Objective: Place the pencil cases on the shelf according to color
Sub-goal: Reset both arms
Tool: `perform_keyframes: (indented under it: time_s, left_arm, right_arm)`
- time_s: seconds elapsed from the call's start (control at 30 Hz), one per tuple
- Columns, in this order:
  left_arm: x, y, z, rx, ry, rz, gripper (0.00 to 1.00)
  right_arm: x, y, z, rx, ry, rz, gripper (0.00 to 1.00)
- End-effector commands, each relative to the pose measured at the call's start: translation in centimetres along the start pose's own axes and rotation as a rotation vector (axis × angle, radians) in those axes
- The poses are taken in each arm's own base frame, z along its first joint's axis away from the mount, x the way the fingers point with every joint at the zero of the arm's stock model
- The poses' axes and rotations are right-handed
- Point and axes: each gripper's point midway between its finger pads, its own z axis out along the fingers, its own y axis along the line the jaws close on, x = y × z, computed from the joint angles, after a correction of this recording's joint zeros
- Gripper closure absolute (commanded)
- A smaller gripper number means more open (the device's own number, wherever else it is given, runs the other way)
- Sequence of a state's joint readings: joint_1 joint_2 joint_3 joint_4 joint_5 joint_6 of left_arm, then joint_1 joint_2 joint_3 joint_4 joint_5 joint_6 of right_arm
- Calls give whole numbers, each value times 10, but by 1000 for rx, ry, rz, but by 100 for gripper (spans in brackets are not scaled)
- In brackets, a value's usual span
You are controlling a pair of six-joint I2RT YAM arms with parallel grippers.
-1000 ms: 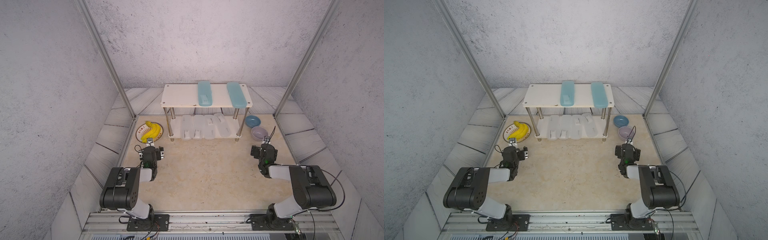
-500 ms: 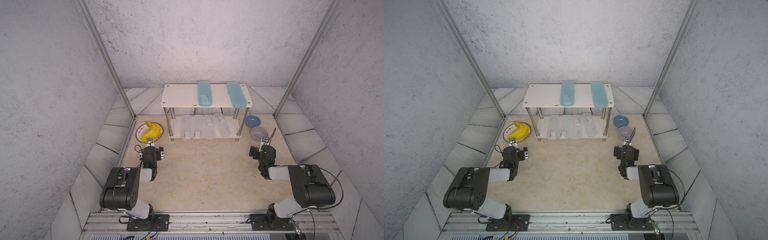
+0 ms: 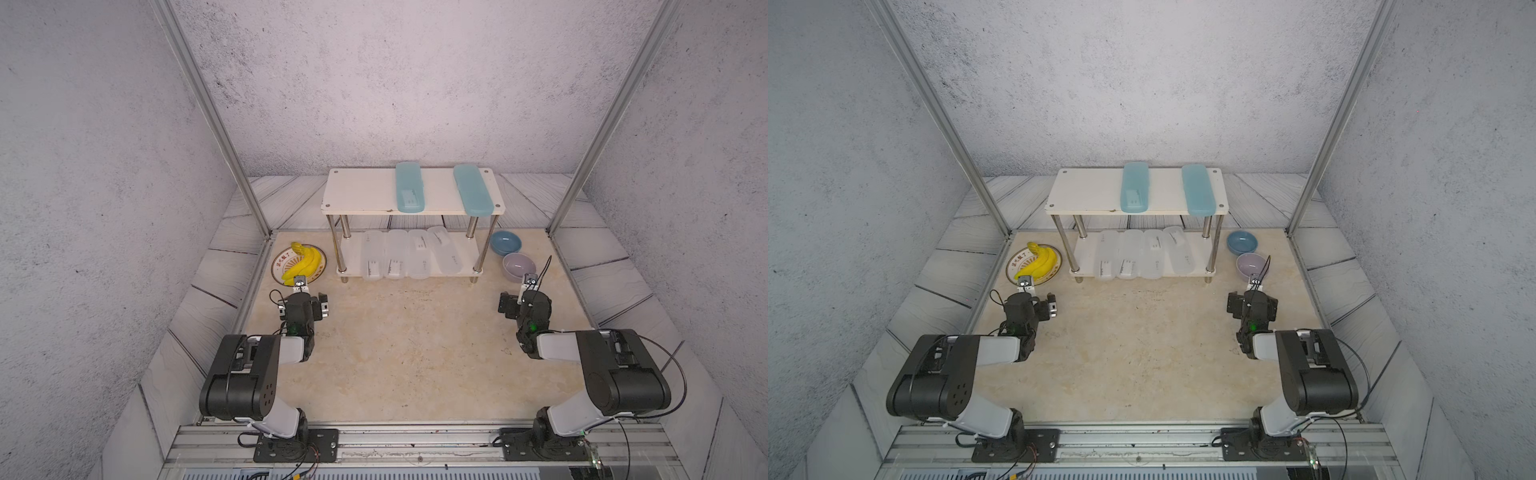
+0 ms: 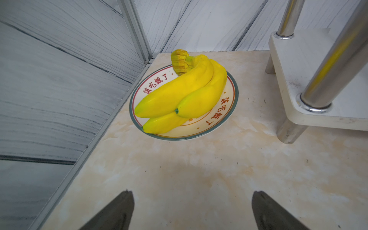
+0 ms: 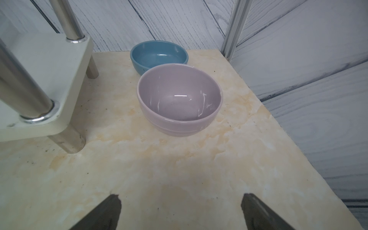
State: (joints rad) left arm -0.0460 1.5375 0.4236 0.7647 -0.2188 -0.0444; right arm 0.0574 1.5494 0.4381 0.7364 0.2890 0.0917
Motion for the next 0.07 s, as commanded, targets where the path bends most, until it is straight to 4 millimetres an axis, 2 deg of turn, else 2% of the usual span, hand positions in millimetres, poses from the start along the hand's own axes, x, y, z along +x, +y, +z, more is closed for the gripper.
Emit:
perform_keyframes:
  time_s: [0.0, 0.03]
  left_arm:
    - [-11, 1, 1, 3, -24, -1, 2]
    - [-11, 2, 1, 0, -26, -1, 2]
  right_arm:
    - [-12, -1, -1, -2, -29, 3, 0]
    - [-12, 0, -1, -3, -28, 2, 0]
